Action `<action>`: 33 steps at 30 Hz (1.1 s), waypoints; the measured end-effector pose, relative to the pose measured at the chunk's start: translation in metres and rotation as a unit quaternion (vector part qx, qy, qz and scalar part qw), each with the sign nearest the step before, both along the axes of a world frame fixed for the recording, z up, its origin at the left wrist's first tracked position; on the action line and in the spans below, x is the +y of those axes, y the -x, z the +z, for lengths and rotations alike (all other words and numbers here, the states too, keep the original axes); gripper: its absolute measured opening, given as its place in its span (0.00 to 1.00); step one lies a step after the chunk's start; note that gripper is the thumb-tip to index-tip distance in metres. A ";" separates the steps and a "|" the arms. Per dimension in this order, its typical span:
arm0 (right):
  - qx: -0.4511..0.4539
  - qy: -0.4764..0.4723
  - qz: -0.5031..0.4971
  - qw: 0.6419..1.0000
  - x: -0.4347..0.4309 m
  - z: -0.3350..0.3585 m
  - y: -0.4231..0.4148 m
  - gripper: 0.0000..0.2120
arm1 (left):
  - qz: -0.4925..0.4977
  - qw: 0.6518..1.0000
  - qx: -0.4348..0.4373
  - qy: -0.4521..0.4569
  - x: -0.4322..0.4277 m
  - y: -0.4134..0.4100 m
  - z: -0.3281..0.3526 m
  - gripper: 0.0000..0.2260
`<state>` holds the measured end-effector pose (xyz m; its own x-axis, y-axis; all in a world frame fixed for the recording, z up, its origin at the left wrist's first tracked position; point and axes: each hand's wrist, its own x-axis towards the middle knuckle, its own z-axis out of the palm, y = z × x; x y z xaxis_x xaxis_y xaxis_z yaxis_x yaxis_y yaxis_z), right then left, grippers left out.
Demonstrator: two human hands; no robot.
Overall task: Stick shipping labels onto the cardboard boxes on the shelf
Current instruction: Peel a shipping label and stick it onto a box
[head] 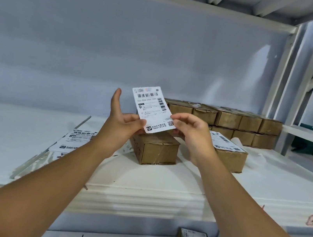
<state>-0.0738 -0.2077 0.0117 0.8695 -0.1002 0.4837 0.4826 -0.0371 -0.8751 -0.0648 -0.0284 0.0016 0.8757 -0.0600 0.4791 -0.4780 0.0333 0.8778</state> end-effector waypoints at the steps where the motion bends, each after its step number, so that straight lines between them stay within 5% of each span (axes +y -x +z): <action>1: 0.004 -0.005 -0.002 1.000 0.000 0.000 0.000 0.10 | 0.001 1.000 -0.001 0.001 0.000 0.000 0.000 0.41; 12: 0.025 0.004 -0.026 0.999 -0.001 -0.001 0.000 0.08 | 0.005 0.999 -0.013 -0.029 -0.001 0.002 0.002 0.26; 24: 0.031 0.052 -0.055 0.997 0.002 -0.003 0.002 0.12 | 0.086 0.970 -0.128 -0.189 -0.003 0.011 0.001 0.13; 33: 0.011 0.106 -0.070 0.992 0.003 -0.005 0.001 0.12 | 0.080 0.961 -0.154 -0.213 -0.003 0.011 -0.003 0.14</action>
<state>-0.0747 -0.2050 0.0070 0.8651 -0.1192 0.4873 0.4396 -0.2876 -0.8509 -0.0759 -0.0314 -0.0018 0.7101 -0.1847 0.6795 -0.6869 -0.3940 0.6107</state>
